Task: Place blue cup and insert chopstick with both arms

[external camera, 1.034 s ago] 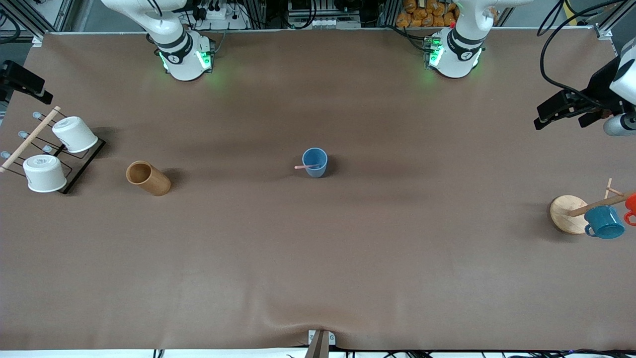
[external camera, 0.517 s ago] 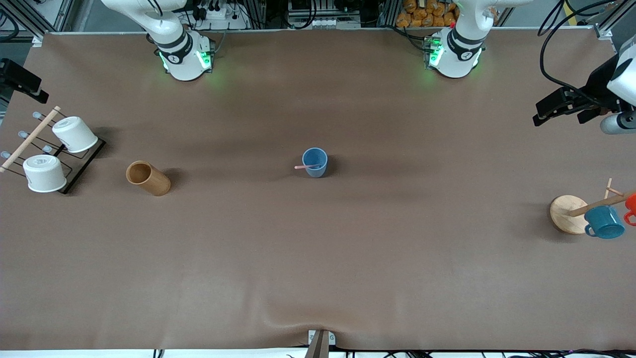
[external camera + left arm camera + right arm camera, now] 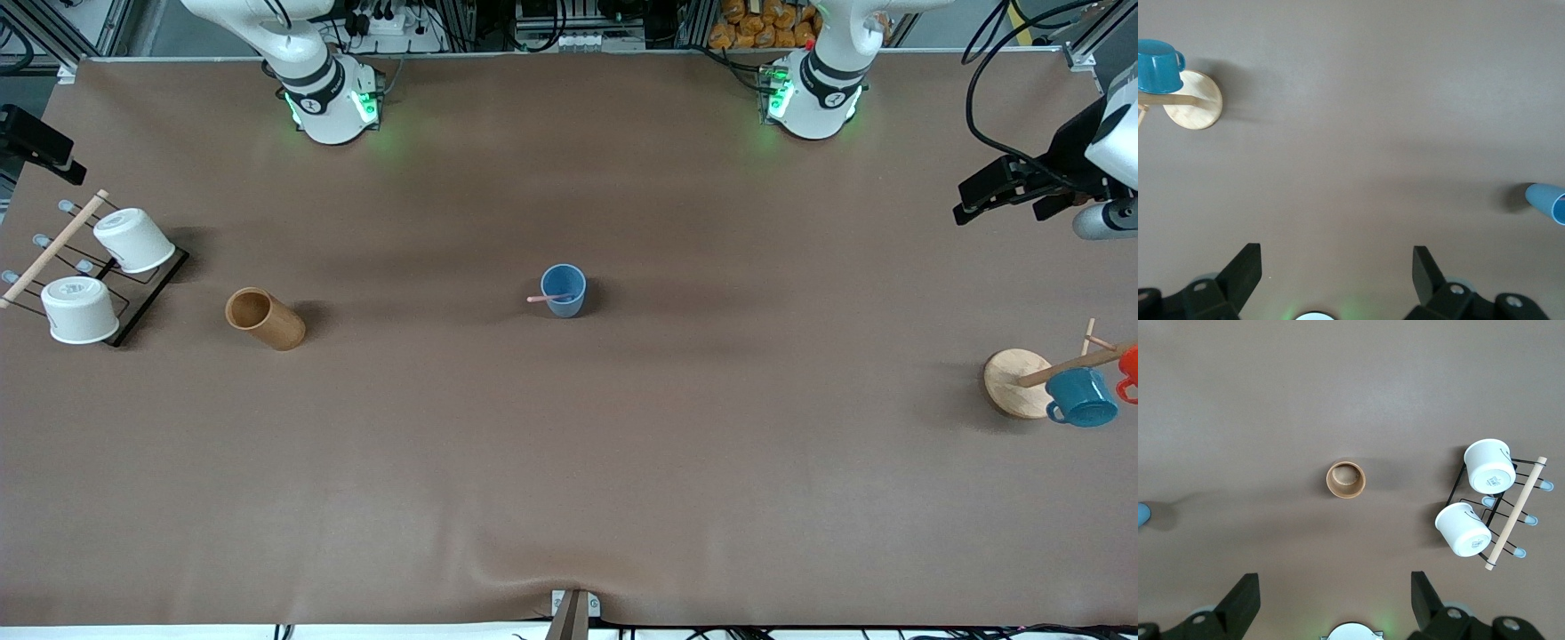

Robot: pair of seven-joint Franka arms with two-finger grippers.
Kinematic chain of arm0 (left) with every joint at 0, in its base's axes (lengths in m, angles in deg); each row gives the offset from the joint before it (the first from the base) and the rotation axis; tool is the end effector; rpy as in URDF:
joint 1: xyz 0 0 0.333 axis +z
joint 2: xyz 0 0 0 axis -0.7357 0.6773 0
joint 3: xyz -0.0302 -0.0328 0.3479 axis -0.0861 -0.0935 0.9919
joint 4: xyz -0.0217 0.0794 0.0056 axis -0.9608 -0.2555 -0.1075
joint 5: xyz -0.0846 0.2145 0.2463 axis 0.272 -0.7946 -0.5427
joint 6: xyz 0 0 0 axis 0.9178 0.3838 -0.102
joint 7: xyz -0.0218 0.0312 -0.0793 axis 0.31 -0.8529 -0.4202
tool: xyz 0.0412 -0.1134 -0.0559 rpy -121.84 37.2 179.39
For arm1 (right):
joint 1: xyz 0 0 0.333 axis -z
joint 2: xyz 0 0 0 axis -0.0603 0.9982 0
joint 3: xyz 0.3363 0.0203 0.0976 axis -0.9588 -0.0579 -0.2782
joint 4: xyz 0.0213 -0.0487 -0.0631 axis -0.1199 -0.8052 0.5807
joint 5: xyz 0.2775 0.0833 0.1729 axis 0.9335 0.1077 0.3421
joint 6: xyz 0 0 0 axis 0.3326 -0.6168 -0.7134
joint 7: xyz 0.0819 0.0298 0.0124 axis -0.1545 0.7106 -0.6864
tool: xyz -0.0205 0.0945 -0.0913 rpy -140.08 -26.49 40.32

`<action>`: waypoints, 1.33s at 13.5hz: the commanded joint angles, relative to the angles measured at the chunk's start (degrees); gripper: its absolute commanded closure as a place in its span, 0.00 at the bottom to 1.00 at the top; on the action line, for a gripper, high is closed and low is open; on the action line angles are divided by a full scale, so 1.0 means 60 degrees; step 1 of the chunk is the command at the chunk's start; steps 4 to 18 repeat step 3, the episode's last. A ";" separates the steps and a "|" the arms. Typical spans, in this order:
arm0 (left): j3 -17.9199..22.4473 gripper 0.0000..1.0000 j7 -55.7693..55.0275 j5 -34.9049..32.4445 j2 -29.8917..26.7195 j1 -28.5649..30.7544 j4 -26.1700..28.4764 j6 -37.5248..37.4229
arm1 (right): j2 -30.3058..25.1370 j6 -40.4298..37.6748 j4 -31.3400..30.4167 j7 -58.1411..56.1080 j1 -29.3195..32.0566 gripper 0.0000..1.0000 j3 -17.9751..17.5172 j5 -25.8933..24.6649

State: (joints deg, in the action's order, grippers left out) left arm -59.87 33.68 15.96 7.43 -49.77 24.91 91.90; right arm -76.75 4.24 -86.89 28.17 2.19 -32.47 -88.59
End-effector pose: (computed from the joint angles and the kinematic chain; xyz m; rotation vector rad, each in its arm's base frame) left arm 0.4850 -0.0426 0.6536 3.1152 0.0924 -0.0600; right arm 0.4515 -0.0316 0.6935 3.1250 -0.1417 -0.0686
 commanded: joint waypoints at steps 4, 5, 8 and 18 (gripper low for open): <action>-0.0026 0.00 0.0439 -0.0492 -0.0124 -0.0039 -0.0066 -0.0186 | -0.0014 0.0015 0.0093 -0.0122 0.0152 0.00 -0.0057 -0.0078; -0.0026 0.00 0.0439 -0.0492 -0.0124 -0.0039 -0.0066 -0.0186 | -0.0014 0.0015 0.0093 -0.0122 0.0152 0.00 -0.0057 -0.0078; -0.0026 0.00 0.0439 -0.0492 -0.0124 -0.0039 -0.0066 -0.0186 | -0.0014 0.0015 0.0093 -0.0122 0.0152 0.00 -0.0057 -0.0078; -0.0026 0.00 0.0439 -0.0492 -0.0124 -0.0039 -0.0066 -0.0186 | -0.0014 0.0015 0.0093 -0.0122 0.0152 0.00 -0.0057 -0.0078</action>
